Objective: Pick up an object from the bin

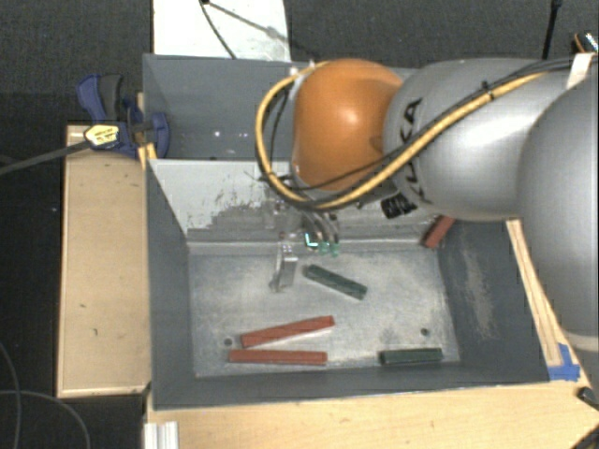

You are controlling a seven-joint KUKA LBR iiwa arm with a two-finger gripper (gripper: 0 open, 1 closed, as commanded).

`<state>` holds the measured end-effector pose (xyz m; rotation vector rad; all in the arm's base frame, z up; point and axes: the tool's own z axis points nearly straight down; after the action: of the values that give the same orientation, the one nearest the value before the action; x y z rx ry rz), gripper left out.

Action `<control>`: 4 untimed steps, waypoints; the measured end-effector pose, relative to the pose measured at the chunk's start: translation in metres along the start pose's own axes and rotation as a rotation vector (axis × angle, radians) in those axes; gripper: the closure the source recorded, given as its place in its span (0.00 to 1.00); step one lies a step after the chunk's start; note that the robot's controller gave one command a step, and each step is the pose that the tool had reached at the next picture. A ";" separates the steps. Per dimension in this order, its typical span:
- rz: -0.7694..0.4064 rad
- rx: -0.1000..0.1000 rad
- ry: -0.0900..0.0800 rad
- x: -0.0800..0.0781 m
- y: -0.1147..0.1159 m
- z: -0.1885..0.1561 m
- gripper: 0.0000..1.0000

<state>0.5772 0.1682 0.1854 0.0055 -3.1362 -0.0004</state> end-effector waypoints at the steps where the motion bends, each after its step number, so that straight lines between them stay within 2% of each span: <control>1: -0.032 0.001 0.000 0.010 -0.066 0.116 0.00; 2: 0.358 -0.001 -0.007 0.042 -0.147 0.114 0.00; 3: 0.263 0.002 -0.007 0.066 -0.206 0.115 0.00; 4: 0.225 0.001 -0.011 0.045 -0.252 0.115 0.00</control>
Offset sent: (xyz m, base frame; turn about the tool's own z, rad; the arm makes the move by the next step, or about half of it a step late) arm -0.0089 -0.0633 -0.1122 -0.0356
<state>0.5322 -0.0840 0.0705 -0.3474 -3.1276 0.0017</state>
